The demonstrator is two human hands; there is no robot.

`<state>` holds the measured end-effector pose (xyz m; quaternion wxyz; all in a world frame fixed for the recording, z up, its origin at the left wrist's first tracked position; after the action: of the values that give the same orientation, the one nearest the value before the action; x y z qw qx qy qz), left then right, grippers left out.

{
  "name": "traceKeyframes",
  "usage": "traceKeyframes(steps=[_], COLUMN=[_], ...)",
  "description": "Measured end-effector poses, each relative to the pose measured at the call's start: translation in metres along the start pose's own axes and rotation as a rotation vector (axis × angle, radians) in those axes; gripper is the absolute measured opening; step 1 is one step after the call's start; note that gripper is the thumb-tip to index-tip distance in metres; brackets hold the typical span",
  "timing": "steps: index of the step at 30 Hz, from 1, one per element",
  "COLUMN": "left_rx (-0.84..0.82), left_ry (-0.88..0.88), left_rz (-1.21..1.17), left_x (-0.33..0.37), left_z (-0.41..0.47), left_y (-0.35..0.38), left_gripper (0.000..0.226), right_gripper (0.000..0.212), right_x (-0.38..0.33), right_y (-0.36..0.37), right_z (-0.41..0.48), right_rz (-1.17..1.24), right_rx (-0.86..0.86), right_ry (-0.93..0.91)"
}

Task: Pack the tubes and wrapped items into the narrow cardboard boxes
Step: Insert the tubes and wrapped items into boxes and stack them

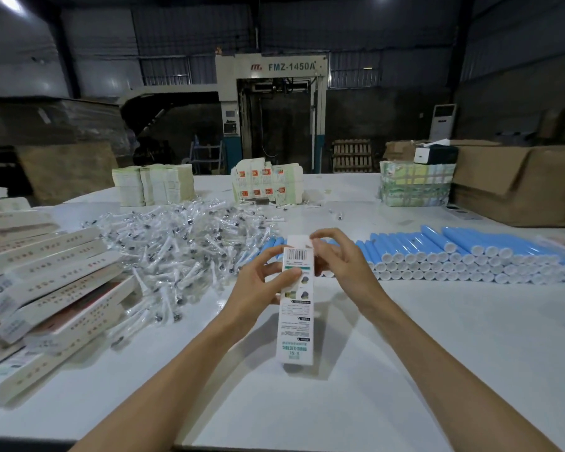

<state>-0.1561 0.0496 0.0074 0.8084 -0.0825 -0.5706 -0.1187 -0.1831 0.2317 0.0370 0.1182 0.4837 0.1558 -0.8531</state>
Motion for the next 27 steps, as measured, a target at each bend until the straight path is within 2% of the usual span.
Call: traceKeyframes(steps=[3,6,9,12,17,20,24,27], left_rx=[-0.053,-0.081,-0.083,-0.079,-0.1,-0.1,-0.109,-0.12], left_ry=[-0.008,-0.009,-0.009,-0.004,-0.03,-0.029,0.002,0.016], left_rz=[0.026,0.07,0.083,0.099,0.122,0.113,0.1,0.103], left_x=[0.001,0.002,0.004,0.005,0.001,-0.001,0.001,0.001], left_z=[-0.001,-0.003,-0.005,-0.006,-0.007,-0.008,-0.007,-0.006], left_y=[0.007,0.01,0.01,0.009,0.009,0.008,0.008,0.01], left_gripper=[0.044,0.043,0.04,0.041,0.044,0.042,0.046,0.048], right_gripper=[0.02,0.016,0.015,0.03,0.027,0.023,0.014,0.015], right_x=[0.009,0.016,0.012,0.002,0.002,0.002,0.005,0.003], right_y=[-0.008,-0.013,-0.015,-0.015,-0.017,-0.015,-0.02,-0.023], right_z=[0.003,0.005,0.006,0.005,0.003,0.002,0.002,0.0], right_rz=[0.033,-0.018,-0.062,-0.16,-0.275,-0.203,-0.136,-0.153], right_rx=[0.073,0.011,-0.006,-0.038,-0.141,-0.201,-0.127,-0.122], right_ry=[0.053,0.085,0.026,-0.076,-0.086,-0.039,0.034,-0.01])
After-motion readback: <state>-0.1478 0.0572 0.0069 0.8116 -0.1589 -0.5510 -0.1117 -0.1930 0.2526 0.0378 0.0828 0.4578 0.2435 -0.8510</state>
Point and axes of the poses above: each hand's wrist, its own z-axis towards the middle knuckle, its own y-axis out of the palm, x = y × z, the point moved 4 cm from there along z, towards the middle knuckle, and after that the axes turned 8 degrees about -x, right-handed, at the moved point
